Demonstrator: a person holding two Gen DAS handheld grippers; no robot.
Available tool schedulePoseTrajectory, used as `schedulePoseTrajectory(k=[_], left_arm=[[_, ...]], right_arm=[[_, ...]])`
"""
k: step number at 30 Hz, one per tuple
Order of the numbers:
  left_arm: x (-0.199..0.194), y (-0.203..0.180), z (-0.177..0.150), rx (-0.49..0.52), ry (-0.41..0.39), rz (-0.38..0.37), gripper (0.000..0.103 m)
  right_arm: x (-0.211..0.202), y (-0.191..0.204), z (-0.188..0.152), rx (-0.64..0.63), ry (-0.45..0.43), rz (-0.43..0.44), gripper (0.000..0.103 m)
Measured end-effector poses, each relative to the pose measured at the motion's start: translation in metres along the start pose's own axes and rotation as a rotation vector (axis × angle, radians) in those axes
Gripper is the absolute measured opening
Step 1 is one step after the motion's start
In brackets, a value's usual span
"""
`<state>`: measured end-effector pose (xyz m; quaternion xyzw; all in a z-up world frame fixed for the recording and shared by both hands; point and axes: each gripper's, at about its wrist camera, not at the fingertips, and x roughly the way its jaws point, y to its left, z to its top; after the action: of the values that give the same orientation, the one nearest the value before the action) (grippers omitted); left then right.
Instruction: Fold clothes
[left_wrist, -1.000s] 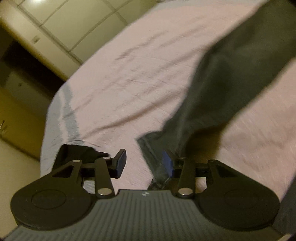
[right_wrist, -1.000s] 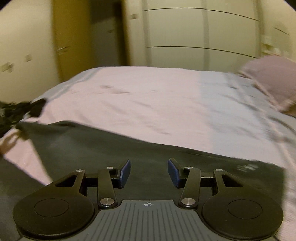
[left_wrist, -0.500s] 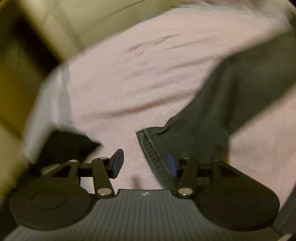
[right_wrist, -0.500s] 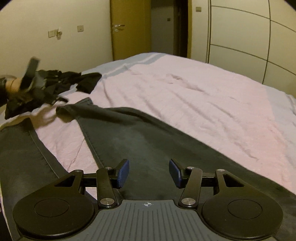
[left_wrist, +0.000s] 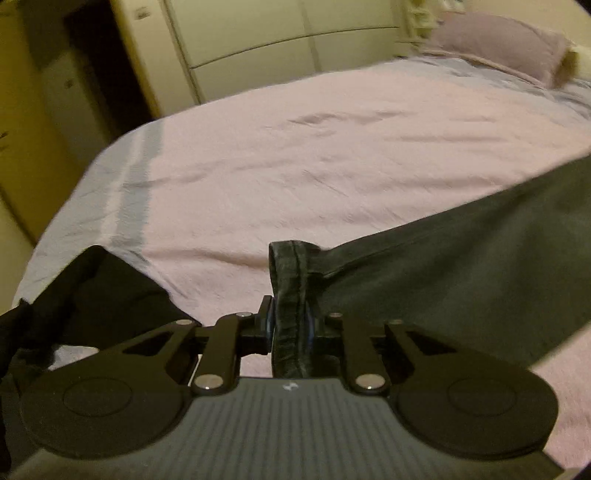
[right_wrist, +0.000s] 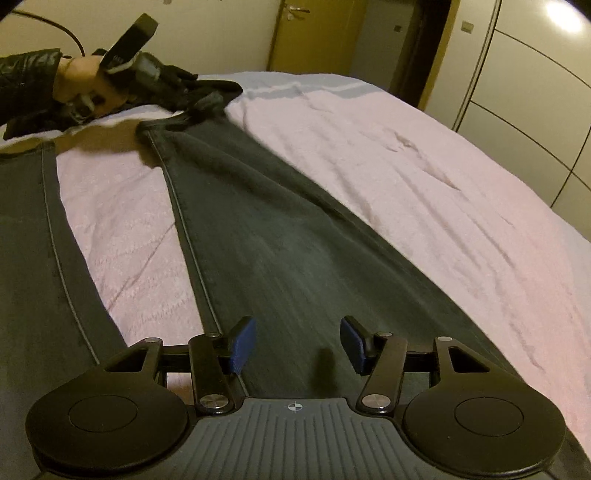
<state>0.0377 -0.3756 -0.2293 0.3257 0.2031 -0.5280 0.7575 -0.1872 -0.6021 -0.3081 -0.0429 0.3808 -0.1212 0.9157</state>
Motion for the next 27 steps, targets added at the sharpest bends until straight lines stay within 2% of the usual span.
schedulePoseTrajectory(k=[4, 7, 8, 11, 13, 14, 16, 18, 22, 27], left_arm=[[0.001, -0.003, -0.008, 0.037, 0.038, 0.105, 0.021], [-0.020, 0.001, -0.018, -0.005, 0.003, 0.113, 0.021], [-0.031, 0.001, -0.021, -0.026, -0.020, 0.091, 0.020], [-0.054, -0.009, -0.026, -0.091, -0.066, -0.060, 0.021], [-0.056, -0.021, -0.028, -0.088, -0.055, -0.147, 0.024], [-0.052, -0.030, -0.029, -0.061, -0.033, -0.165, 0.026], [-0.034, -0.048, -0.035, 0.042, 0.052, -0.105, 0.026], [-0.019, -0.060, -0.039, 0.117, 0.121, -0.046, 0.026], [-0.030, -0.062, -0.035, 0.089, 0.115, -0.012, 0.025], [-0.089, -0.097, -0.028, 0.194, 0.031, -0.004, 0.025]], right_arm=[[-0.002, 0.008, 0.001, -0.011, 0.002, 0.008, 0.055], [-0.010, 0.010, -0.003, -0.006, 0.015, 0.011, 0.056], [-0.014, 0.010, -0.006, -0.001, 0.019, 0.007, 0.056], [-0.017, 0.004, -0.013, 0.089, 0.042, 0.004, 0.058], [-0.013, -0.006, -0.022, 0.201, 0.063, 0.025, 0.059], [-0.010, -0.011, -0.026, 0.258, 0.074, 0.036, 0.060], [-0.013, -0.013, -0.029, 0.307, 0.066, 0.023, 0.060], [-0.029, -0.004, -0.026, 0.289, 0.025, -0.023, 0.060], [-0.075, 0.014, -0.037, 0.299, -0.073, -0.046, 0.060], [-0.139, 0.022, -0.085, 0.348, -0.086, -0.149, 0.060]])
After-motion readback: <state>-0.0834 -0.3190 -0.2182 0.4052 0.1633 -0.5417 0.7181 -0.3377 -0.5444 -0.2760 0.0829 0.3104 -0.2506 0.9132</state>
